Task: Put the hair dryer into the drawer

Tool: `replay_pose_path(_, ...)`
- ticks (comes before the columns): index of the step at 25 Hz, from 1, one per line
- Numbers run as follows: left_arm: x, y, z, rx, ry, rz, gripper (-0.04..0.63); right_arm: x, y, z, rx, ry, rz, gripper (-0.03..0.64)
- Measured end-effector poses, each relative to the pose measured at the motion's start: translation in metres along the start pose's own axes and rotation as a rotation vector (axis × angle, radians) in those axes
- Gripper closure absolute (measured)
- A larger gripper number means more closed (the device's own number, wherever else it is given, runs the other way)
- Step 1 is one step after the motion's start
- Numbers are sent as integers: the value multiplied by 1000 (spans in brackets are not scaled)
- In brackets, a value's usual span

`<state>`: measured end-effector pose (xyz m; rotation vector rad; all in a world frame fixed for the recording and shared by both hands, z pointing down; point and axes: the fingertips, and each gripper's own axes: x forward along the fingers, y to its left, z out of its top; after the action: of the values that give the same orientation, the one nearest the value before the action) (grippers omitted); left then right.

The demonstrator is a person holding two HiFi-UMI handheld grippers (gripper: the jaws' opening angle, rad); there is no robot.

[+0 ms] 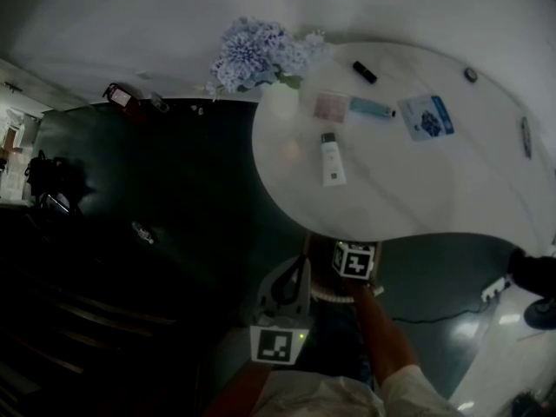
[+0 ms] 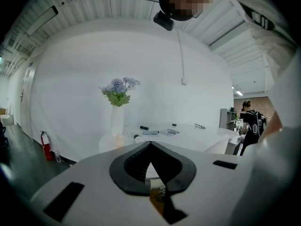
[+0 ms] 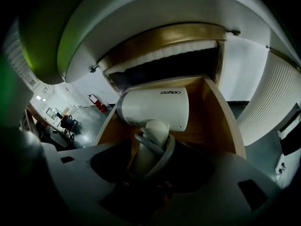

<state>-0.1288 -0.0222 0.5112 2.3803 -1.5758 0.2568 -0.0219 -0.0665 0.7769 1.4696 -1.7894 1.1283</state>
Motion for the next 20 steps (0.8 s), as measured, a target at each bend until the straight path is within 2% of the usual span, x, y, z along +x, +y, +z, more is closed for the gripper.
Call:
replay_pose_path(5,1,2,-1,-16,9,10,594,7,-3,-5,9,-4,-16,352)
replay_pose_path(9,5,4,-4,4,1,7,592,15,-3,-4,-23,-6,-17,373)
replay_pose_path(15,7,3,-7,-4,6,5,594,17,-11,-10,12,19,-38,376)
replay_pose_path(20,9,4,-2,-24,-2,8,594,12,2,-6,-49,-5,6,376)
